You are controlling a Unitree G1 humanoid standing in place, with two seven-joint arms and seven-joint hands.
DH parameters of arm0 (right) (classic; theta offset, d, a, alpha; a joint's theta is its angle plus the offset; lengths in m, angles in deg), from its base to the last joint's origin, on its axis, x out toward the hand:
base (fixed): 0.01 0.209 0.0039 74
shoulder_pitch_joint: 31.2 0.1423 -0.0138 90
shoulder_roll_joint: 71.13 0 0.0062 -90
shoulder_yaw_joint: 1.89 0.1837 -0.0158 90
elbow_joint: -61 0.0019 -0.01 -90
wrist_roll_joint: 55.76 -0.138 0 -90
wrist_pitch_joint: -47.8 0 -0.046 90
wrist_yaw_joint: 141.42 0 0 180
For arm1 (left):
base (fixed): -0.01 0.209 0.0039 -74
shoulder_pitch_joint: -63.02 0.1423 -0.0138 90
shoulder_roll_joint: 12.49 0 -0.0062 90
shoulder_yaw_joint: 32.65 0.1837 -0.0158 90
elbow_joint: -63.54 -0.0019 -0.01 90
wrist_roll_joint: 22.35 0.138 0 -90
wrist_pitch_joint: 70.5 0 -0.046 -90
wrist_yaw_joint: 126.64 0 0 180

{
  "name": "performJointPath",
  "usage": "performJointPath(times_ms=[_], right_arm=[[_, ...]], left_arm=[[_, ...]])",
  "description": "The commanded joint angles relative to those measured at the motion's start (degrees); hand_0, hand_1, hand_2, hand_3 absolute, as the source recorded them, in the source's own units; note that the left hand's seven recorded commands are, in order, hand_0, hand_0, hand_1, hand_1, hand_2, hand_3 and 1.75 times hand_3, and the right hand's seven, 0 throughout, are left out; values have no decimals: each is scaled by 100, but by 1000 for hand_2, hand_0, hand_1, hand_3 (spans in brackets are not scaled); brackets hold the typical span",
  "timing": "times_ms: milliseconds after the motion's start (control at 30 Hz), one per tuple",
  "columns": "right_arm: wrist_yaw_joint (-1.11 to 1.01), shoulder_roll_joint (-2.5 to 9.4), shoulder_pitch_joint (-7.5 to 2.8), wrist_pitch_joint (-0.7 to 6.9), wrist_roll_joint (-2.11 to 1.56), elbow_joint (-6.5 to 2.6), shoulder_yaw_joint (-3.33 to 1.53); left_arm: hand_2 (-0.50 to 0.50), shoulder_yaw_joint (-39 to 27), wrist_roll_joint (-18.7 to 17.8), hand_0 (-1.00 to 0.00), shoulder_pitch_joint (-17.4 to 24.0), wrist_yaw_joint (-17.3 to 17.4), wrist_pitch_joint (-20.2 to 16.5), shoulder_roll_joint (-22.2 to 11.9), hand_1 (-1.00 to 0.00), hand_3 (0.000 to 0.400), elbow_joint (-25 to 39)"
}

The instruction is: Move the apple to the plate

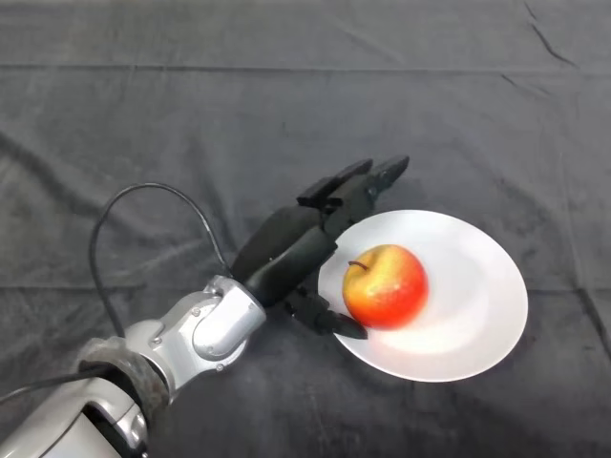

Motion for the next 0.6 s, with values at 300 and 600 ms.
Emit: performJointPath(times_ms=[300, 600], right_arm=[[-34, -133, 82, -48, -106, -35, 26], [-35, -134, 82, -48, -105, -35, 27]], left_arm=[[0, -207, 136, 0, 305, -74, 97, -604, 0, 0, -160], [0, -526, 19, 0, 570, -9, 139, -995, 0, 0, -272]])
